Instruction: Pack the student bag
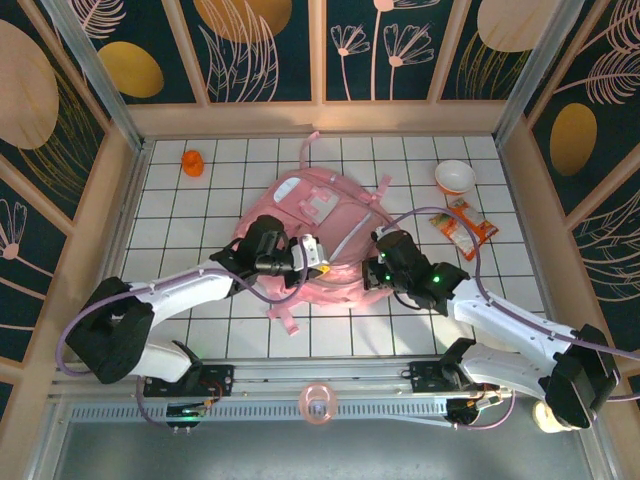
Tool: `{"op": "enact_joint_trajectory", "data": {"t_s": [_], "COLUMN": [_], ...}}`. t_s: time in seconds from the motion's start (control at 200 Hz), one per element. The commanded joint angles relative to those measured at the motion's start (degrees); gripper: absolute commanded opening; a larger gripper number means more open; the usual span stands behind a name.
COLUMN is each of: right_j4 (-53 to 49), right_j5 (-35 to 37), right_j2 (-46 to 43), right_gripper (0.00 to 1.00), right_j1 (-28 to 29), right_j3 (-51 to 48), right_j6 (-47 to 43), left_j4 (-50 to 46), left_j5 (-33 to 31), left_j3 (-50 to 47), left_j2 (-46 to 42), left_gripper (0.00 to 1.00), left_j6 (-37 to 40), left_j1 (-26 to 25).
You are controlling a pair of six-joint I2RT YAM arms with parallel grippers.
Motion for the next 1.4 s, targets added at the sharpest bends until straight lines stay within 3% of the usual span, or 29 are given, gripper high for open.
{"op": "enact_joint_trajectory", "data": {"t_s": [0.0, 0.085, 0.165, 0.295, 0.47, 0.726, 0.896, 1.051, 1.186, 1.396], "right_j4": [-2.25, -0.19, 1.62, 3.20, 6.29, 10.60, 16.68, 19.77, 19.87, 20.50], "right_j5": [1.09, -0.30, -0.92, -1.13, -1.95, -1.95, -3.78, -4.75, -5.87, -8.28], "right_j2": [0.73, 1.48, 2.06, 3.34, 6.00, 9.84, 16.08, 23.68, 29.63, 34.12], "right_gripper": [0.00, 0.00, 0.00, 0.00, 0.00, 0.00, 0.00, 0.00, 0.00, 0.00], "right_j1": [-1.55, -0.17, 1.44, 2.96, 5.83, 10.23, 12.38, 12.97, 13.03, 13.17], "right_j3": [-0.24, -0.51, -0.77, -0.95, -0.82, 0.42, 4.47, 9.78, 13.74, 17.27], "right_j6": [2.25, 4.44, 6.25, 8.49, 10.75, 13.70, 15.32, 17.63, 17.59, 16.46], "left_j4": [-2.62, 1.34, -0.11, -10.65, -8.40, 3.86, 9.25, 8.43, 0.46, -6.25], "left_j5": [-2.49, -6.11, -14.76, -32.80, -33.69, -32.49, -30.30, -27.81, -25.92, -20.80], "left_j3": [-2.37, -3.70, -3.84, -3.75, -11.45, -12.40, -4.59, 3.60, 6.33, -3.51], "left_j2": [-3.16, -5.72, -8.65, -13.98, -16.31, -6.41, 2.59, 7.49, 3.68, -12.91], "left_gripper": [0.22, 0.46, 0.57, 0.63, 0.58, 0.59, 0.61, 0.62, 0.63, 0.61], "left_j6": [-4.32, -18.89, -35.36, -58.25, -76.32, -81.59, -80.90, -79.96, -80.73, -92.64], "left_j1": [2.00, 2.02, 2.06, 2.25, 3.85, 8.12, 15.08, 17.98, 18.02, 17.68]}}
